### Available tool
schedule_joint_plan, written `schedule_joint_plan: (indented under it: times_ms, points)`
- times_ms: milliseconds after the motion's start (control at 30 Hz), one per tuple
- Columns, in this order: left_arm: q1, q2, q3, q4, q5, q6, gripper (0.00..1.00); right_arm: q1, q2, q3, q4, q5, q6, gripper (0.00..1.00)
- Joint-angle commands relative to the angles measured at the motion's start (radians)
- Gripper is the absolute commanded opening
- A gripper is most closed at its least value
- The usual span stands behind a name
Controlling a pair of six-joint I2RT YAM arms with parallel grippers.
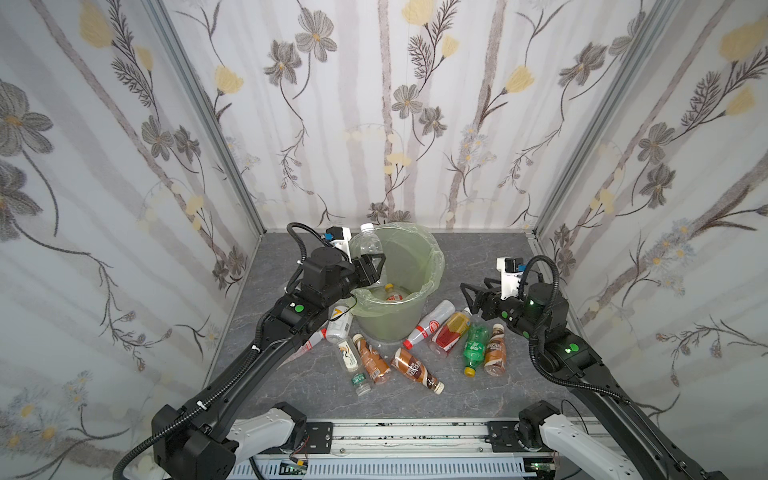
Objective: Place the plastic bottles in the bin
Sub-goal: 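Open the left gripper to drop the water bottle into the bin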
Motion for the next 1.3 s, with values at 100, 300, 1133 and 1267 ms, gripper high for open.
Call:
schedule_joint_plan:
  times_ms: [100,300,1133,1267]
  points:
    - [0.000,-0.005,-0.013,0.050,0.001,0.004,0.66,0.002,0.005,-0.003,0.042,-0.004,0.000,0.85]
    - [0.000,0.010,-0.001,0.050,0.011,0.009,0.67,0.001,0.010,-0.003,0.045,-0.004,0.000,0.85]
    - [0.220,-0.154,-0.017,-0.190,-0.192,0.191,0.74,0.001,-0.036,-0.066,0.023,0.036,-0.025,0.86]
    - [0.289,-0.163,-0.054,-0.223,-0.207,0.215,0.75,0.001,-0.038,-0.066,0.023,0.038,-0.025,0.86]
